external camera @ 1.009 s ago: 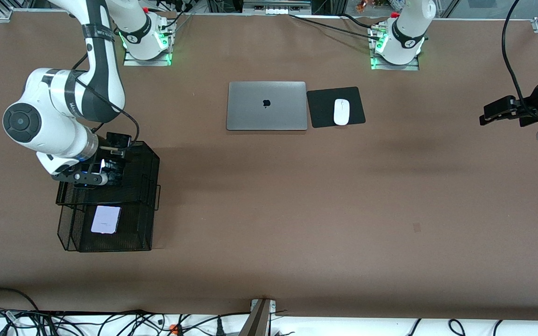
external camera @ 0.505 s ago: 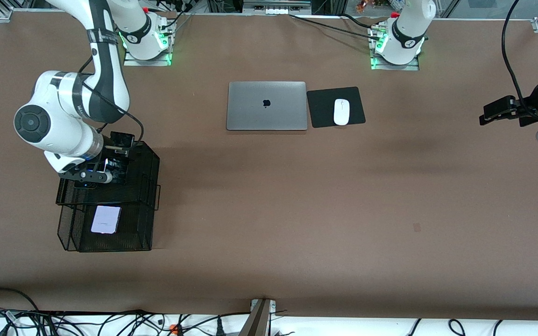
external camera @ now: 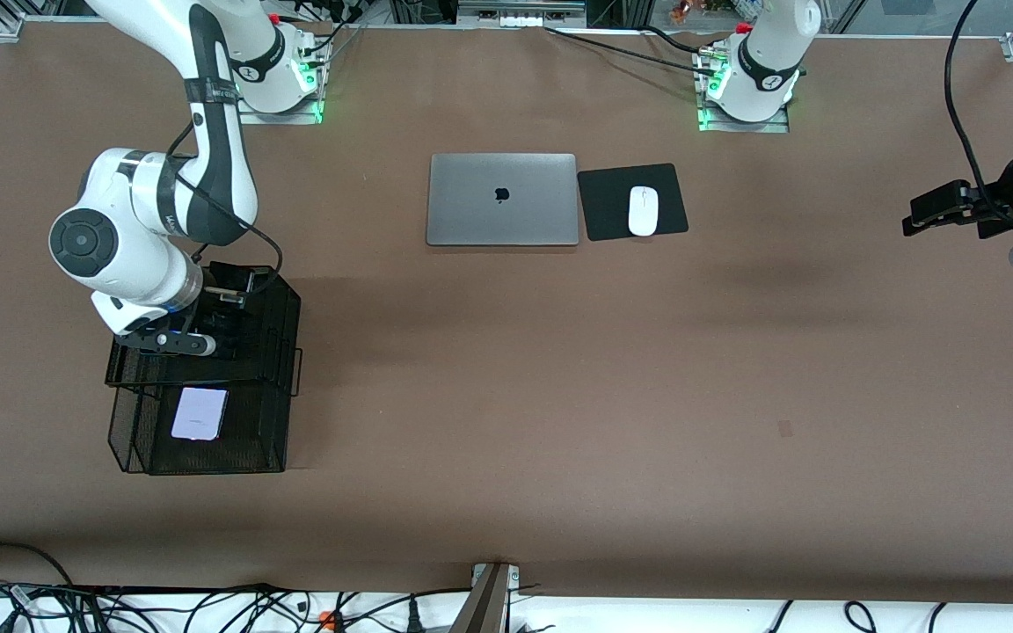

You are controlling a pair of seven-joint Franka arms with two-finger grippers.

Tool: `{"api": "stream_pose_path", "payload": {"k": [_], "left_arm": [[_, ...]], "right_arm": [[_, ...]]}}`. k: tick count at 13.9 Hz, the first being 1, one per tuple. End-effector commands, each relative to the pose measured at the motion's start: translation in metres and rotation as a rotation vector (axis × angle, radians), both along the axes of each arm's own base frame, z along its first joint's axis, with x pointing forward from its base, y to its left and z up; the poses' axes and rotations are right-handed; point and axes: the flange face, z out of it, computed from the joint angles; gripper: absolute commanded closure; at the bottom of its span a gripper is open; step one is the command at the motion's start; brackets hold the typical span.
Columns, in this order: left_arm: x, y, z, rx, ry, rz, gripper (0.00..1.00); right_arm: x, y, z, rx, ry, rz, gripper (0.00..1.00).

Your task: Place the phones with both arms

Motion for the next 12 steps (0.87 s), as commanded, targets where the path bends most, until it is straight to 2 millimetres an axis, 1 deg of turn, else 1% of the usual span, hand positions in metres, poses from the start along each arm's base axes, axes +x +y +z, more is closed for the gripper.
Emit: {"api": "stream_pose_path", "payload": {"k": [1, 2, 3, 4, 5, 6, 8, 9, 10, 12], "left_arm": [[-0.006, -0.001, 0.006, 0.023, -0.009, -0.015, 0.0], [-0.006, -0.002, 0.006, 0.022, -0.009, -0.015, 0.0], [-0.006, -0.003, 0.006, 0.022, -0.009, -0.016, 0.0], [-0.006, -0.004, 0.006, 0.021, -0.009, -0.018, 0.0], [-0.006, -0.004, 0.006, 0.021, -0.009, -0.019, 0.0], [-0.006, -0.004, 0.007, 0.021, -0.01, -0.019, 0.0], [-0.006, -0.005, 0.006, 0.021, -0.012, -0.021, 0.0], [-0.006, -0.006, 0.006, 0.021, -0.012, -0.022, 0.0], [-0.006, -0.006, 0.006, 0.021, -0.014, -0.022, 0.0], [-0.005, -0.006, 0.007, 0.021, -0.018, -0.022, 0.0]], "right_arm": [[0.003, 0.003, -0.004, 0.024, -0.014, -0.013, 0.62], [0.003, 0.003, -0.004, 0.025, -0.016, -0.014, 0.32], [0.003, 0.003, -0.004, 0.025, -0.015, -0.014, 0.2], [0.003, 0.003, -0.004, 0.025, -0.015, -0.014, 0.0], [0.003, 0.004, -0.004, 0.026, -0.011, -0.014, 0.0], [0.006, 0.005, 0.002, 0.029, -0.019, -0.007, 0.0], [0.013, 0.009, 0.022, 0.046, -0.025, 0.001, 0.0], [0.018, 0.014, 0.04, 0.058, -0.014, 0.01, 0.0], [0.024, 0.012, 0.061, 0.068, 0.006, 0.008, 0.0], [0.031, 0.006, 0.111, 0.091, 0.035, 0.002, 0.0]]}}
